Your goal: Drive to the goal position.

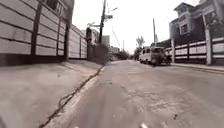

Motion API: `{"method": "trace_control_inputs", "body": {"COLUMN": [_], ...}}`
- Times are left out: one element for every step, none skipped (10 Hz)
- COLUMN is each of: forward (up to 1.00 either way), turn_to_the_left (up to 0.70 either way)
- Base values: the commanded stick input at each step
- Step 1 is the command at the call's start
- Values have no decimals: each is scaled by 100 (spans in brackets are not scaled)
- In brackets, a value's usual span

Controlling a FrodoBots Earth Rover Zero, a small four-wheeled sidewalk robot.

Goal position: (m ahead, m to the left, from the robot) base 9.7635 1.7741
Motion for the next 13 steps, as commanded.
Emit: {"method": "trace_control_inputs", "body": {"forward": [70, 70, 70, 70, 70, 70, 70, 70, 70, 70, 70, 70, 70], "turn_to_the_left": [0, -1, -2, -2, -2, -1, 0, 0, 0, -3, -9, -15, -21]}}
